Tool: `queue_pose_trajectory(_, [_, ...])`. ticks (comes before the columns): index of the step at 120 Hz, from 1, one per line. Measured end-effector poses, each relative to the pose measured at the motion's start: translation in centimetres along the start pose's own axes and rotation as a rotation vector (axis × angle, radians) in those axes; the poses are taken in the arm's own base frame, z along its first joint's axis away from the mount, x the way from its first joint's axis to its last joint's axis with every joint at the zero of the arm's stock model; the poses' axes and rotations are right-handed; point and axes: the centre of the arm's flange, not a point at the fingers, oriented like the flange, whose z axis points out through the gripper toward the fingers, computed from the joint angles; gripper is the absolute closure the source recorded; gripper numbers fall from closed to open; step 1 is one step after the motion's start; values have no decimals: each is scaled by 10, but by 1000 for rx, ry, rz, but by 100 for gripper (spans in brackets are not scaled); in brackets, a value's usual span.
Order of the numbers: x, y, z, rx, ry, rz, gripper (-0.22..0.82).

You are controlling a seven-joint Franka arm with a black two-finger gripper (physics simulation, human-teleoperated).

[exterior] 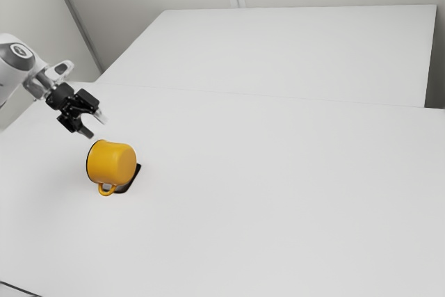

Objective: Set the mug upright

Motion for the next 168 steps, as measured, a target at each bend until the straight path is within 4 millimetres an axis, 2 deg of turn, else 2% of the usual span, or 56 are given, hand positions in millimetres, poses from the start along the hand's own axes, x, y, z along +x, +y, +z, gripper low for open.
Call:
queue_pose_trajectory(17, [7, -30, -7, -34, 19, 52, 2])
queue_pose_trajectory(30, [12, -55, 4, -69, 11, 74, 2])
queue_pose_trajectory(40, [8, -66, 18, -103, -12, 86, 2])
queue_pose_trajectory(75, [-12, -78, 46, -223, -50, 98, 2])
queue_pose_trajectory(86, [-11, -73, 51, -244, -49, 114, 4])
queue_pose_trajectory(97, [-12, -72, 57, -258, -53, 120, 14])
queue_pose_trajectory(116, [-15, -67, 55, -260, -47, 130, 46])
queue_pose_trajectory(128, [-14, -57, 50, -251, -40, 149, 60])
queue_pose_trajectory(146, [-11, -46, 48, -241, -40, 169, 71])
queue_pose_trajectory(168, [-11, -36, 39, -224, -31, 183, 76])
